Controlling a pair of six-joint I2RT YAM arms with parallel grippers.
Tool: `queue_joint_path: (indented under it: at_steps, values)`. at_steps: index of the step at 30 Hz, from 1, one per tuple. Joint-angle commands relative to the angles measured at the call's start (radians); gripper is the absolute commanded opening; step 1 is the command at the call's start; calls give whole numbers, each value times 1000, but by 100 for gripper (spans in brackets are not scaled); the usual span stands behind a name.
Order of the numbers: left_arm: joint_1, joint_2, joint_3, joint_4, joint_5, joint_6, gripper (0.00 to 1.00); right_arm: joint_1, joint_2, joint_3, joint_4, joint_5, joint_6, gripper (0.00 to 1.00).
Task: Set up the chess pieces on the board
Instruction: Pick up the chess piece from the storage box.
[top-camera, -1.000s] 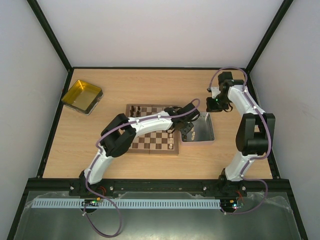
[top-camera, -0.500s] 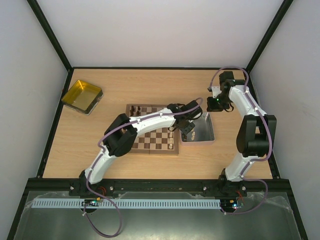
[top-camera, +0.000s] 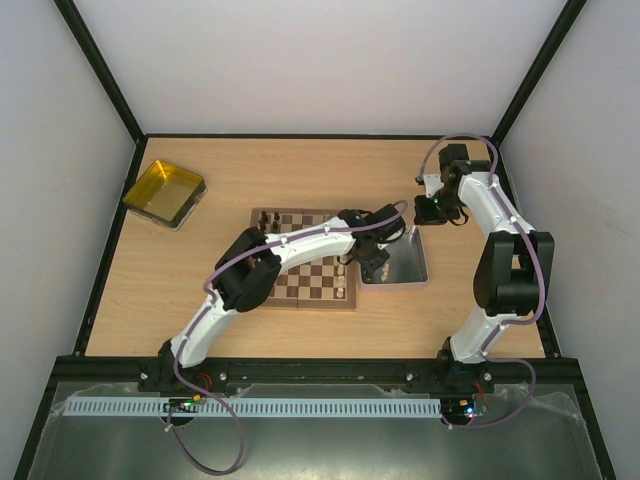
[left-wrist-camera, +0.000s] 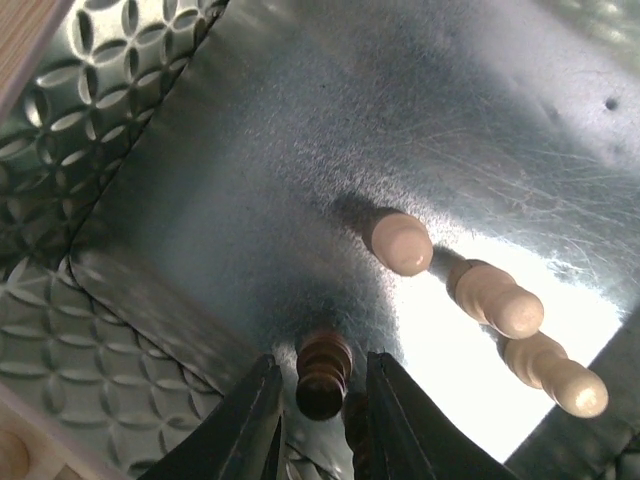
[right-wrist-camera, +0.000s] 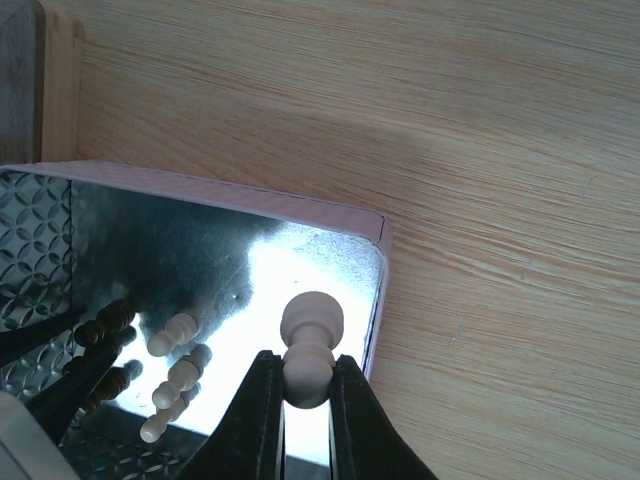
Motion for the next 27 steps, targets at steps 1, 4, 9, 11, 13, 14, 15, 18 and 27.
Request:
queue_joint_path:
  at_steps: [1, 4, 9, 11, 13, 14, 15, 18, 27]
  values:
    - [-2, 41, 39, -42, 2, 13, 25, -8, -24, -6, -32, -2, -11, 3]
    - [-2, 51, 46, -45, -10, 15, 25, -10, -22, -5, -32, -5, -12, 3]
    - [-2, 61, 49, -49, -22, 17, 25, -12, -17, -9, -28, -6, -14, 3]
    - [-2, 62, 52, -51, -23, 17, 21, -14, -14, -9, -29, -8, -14, 3]
    - [-2, 60, 56, -53, -23, 17, 16, -14, -12, -10, -27, -10, -14, 3]
    - [-2, 59, 57, -52, -24, 18, 15, -15, -10, -9, -26, -12, -14, 3]
    - [-2, 57, 59, -52, -27, 17, 14, -15, -9, -9, -25, -13, -14, 3]
    - [-2, 48, 65, -52, -33, 15, 11, -16, -7, -11, -21, -15, -13, 3]
    - [-2, 1, 87, -50, -48, 7, 6, -15, -16, -7, -19, -2, -9, 2]
